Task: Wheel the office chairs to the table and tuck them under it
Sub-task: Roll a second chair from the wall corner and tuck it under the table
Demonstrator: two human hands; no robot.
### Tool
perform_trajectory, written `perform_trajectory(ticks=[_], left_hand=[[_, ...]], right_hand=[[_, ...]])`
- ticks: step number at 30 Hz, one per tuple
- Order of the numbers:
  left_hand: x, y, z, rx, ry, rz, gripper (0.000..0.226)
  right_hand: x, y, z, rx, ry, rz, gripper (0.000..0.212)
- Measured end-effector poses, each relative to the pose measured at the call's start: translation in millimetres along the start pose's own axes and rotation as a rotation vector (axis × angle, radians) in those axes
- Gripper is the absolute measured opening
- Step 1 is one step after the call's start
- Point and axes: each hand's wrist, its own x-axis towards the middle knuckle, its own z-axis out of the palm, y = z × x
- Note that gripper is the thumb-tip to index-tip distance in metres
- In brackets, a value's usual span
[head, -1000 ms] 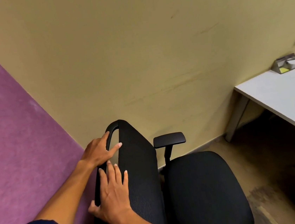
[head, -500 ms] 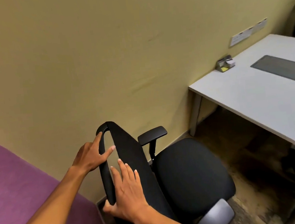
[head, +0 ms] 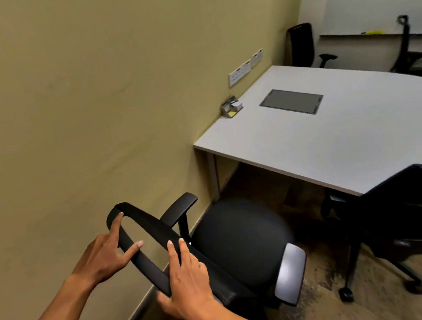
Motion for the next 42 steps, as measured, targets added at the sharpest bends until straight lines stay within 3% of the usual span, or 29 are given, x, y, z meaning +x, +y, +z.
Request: perform_trajectory(ticks=[9, 14, 17, 22, 25, 29, 34, 38, 42], left_hand=[[44.1, 65.8, 21.3, 0.208, 0.101, 0.222, 0.078], [67.5, 115.4, 38.7, 0.294, 0.197, 0.418, 0.088], [74.7, 139.7, 57.7, 0.273, 0.168, 0.424, 0.085], [102.9, 156.6, 63.0, 0.168, 0.165, 0.509, 0.060], [130.7, 173.5, 60.1, 0.181, 0.088, 0.710, 0.057], [178.8, 166.2, 54.3, 0.132, -0.078, 0.806, 0.070], [215.3, 157.3, 56.5, 0.130, -0.124, 0.891, 0.082], [246.7, 146.7, 52.0, 0.148, -0.104, 0.934, 0.084], [253.4, 154.3, 61.0, 0.139, -0.057, 0.934, 0.082]], right_hand=[[-1.6, 94.6, -57.1, -0.073, 0.024, -0.100, 0.101], [-9.4, 141.7, -76.8, -0.199, 0.131, -0.049, 0.100], [-18.8, 175.5, -88.1, -0.256, 0.187, -0.013, 0.102], [-18.3, 201.7, -99.1, -0.281, 0.250, 0.024, 0.111], [-7.6, 215.7, -105.3, -0.291, 0.278, 0.051, 0.112], [23.5, 206.0, -100.3, -0.365, 0.350, 0.086, 0.104], [45.0, 188.0, -100.3, -0.400, 0.434, 0.206, 0.097], [66.9, 171.1, -96.4, -0.430, 0.498, 0.270, 0.093], [69.3, 182.0, -112.1, -0.435, 0.458, 0.320, 0.099]])
